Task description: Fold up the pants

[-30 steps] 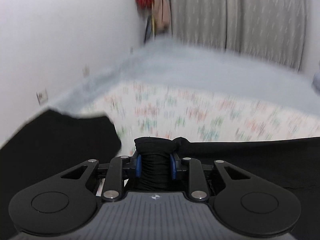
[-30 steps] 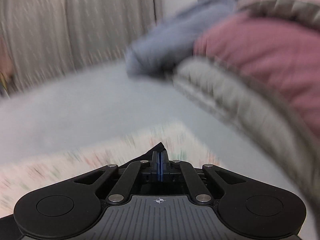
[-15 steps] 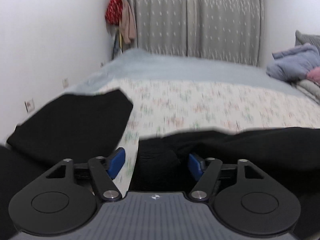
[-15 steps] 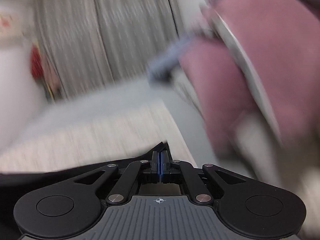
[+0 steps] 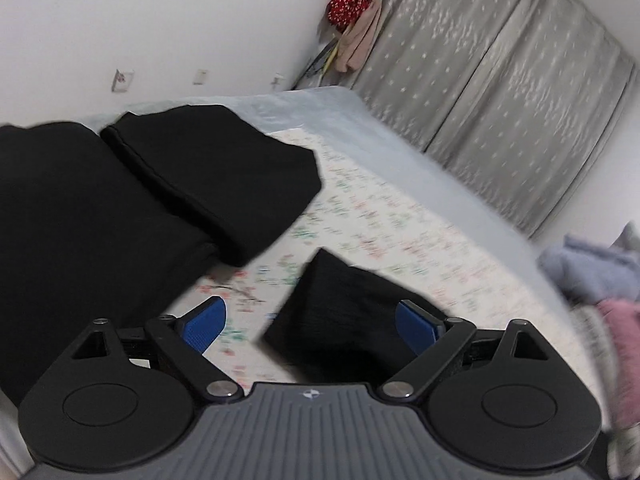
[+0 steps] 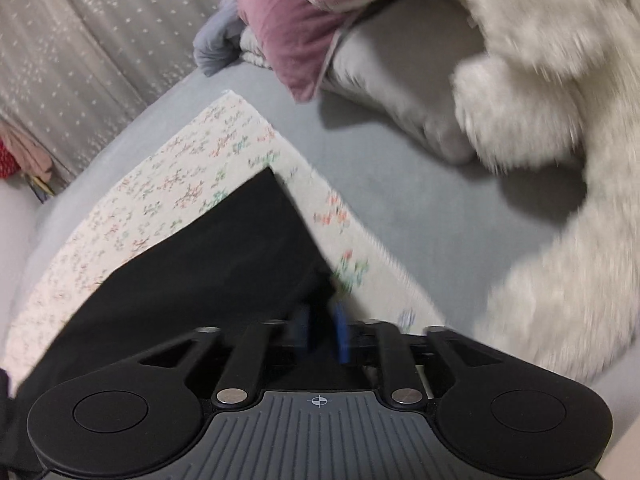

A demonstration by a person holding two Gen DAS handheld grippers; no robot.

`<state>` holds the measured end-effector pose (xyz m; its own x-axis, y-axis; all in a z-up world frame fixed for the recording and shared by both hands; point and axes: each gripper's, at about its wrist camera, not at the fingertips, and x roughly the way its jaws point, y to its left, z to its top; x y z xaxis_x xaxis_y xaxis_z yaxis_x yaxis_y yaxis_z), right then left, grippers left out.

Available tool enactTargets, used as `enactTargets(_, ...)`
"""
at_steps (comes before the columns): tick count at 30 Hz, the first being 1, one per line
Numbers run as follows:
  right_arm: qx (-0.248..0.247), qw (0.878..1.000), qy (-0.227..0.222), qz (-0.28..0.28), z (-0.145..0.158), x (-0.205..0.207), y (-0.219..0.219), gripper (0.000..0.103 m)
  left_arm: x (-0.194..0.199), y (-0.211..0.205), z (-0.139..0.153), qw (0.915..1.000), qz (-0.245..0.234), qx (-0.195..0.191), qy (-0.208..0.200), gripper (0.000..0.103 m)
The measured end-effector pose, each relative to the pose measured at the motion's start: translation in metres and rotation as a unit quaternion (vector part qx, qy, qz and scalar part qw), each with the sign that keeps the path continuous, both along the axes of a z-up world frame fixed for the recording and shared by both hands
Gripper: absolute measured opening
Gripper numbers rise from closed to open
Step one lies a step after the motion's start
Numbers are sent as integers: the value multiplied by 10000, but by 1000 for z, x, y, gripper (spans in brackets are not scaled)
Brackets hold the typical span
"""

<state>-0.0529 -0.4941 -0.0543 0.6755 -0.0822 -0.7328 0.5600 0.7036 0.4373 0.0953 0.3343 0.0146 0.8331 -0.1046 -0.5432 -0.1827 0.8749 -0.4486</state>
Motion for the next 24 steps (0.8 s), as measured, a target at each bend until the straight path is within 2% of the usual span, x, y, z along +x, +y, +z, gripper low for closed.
enactTargets(1, 208, 9998, 18, -56, -4, -2, 3, 56, 3, -6, 1, 10000, -29, -92, 25, 95)
enactTargets(2, 397, 9990, -23, -180, -6, -5, 3, 61, 9, -13, 0, 9998, -54, -158, 108, 95)
enactTargets(4, 746, 9961, -299, -361, -8, -12, 5, 62, 21, -28, -3, 9990, -103, -203, 372, 95)
enactTargets(6, 1032, 9922, -466, -514, -11, -13, 5, 62, 35, -44, -9, 9980, -132, -59, 611, 95)
enactTargets(8, 1051, 9922, -366, -566, -16, -7, 11, 62, 50, -57, -19, 9963, 25, 106, 850, 89)
enactTargets(9, 963, 9929, -243, -650, -18, -2, 12, 60, 56, -60, -22, 9953, 87, 126, 958, 80)
enactTargets(10, 887, 9931, -149, -746, -20, 5, 13, 47, 60, -63, -26, 9943, 175, 136, 1044, 70)
enactTargets(11, 837, 9933, -117, -793, -22, 10, 14, 36, 63, -65, -30, 9934, 279, 145, 1099, 66)
enactTargets(12, 764, 9937, -58, -818, -23, 14, 14, 12, 68, -68, -33, 9929, 319, 176, 1131, 58)
enactTargets(14, 594, 9946, 42, -850, -26, 20, 16, 1, 74, -69, -41, 9905, 458, 298, 1260, 45)
enactTargets(15, 503, 9952, 60, -842, -25, 23, 18, 0, 74, -68, -44, 9902, 496, 256, 1283, 29)
enactTargets(16, 425, 9956, 79, -833, -24, 24, 20, 0, 72, -67, -44, 9911, 461, 120, 1247, 7)
enactTargets(17, 365, 9958, 69, -836, -21, 24, 21, 0, 73, -67, -42, 9920, 441, 8, 1181, 3)
enactTargets(19, 268, 9964, -51, -803, -12, 19, 23, 0, 71, -72, -34, 9937, 512, 56, 996, 3)
enactTargets(24, 254, 9968, -361, -665, 13, 5, 22, 0, 61, -58, -24, 9958, 497, -229, 731, 3)
